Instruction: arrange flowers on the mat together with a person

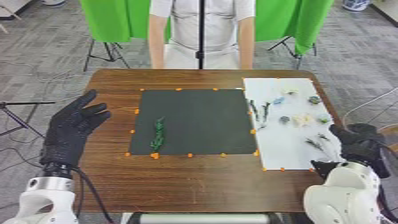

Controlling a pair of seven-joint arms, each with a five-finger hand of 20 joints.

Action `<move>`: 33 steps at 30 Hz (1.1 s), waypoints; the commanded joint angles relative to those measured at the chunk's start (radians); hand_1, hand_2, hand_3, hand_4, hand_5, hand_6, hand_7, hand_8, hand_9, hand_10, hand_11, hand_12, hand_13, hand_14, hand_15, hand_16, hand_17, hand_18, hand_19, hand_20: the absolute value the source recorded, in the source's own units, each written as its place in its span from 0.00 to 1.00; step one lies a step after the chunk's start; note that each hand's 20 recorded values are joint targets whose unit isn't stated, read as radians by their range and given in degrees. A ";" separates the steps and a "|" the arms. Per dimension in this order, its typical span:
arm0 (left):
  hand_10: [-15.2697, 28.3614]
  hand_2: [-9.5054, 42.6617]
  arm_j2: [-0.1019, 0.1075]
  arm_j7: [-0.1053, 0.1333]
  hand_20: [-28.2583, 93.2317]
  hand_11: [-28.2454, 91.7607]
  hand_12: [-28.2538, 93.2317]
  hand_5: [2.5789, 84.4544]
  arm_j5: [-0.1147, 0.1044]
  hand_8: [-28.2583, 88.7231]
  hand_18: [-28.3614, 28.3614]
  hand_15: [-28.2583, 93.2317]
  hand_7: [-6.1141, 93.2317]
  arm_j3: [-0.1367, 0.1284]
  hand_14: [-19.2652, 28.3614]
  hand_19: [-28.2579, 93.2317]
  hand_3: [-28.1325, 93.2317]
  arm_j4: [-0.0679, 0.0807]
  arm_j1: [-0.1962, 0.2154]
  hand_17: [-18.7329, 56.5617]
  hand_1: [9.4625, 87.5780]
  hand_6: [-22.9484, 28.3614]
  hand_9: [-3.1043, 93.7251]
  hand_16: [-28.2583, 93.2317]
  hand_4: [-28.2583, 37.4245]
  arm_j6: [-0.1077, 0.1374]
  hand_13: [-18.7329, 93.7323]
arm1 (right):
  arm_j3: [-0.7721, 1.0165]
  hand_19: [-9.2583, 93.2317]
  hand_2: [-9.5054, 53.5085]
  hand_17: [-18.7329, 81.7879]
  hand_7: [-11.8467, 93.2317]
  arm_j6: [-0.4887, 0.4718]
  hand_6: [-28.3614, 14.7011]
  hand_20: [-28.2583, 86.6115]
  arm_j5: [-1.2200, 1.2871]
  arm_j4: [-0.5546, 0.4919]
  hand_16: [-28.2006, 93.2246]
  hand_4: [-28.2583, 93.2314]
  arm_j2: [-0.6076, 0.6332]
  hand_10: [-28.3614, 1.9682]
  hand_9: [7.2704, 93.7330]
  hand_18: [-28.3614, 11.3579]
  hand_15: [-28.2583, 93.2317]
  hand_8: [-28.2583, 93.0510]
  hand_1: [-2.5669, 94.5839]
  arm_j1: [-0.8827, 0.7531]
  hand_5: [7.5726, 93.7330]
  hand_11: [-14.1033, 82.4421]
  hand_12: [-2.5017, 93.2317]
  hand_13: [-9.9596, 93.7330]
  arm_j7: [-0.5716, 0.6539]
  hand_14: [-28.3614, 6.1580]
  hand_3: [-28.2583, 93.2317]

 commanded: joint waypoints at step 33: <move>0.85 0.41 0.018 0.008 0.21 0.47 0.33 0.47 -0.008 0.18 0.97 0.70 0.15 0.014 0.98 0.77 0.82 0.007 -0.020 0.20 0.23 0.68 0.47 0.17 0.12 0.006 0.45 | -0.034 0.72 0.06 0.37 0.28 -0.545 0.68 0.36 0.054 0.190 0.34 0.02 -0.021 0.53 0.78 0.14 0.66 0.14 0.46 0.079 0.71 0.40 0.19 0.74 0.008 0.47 0.78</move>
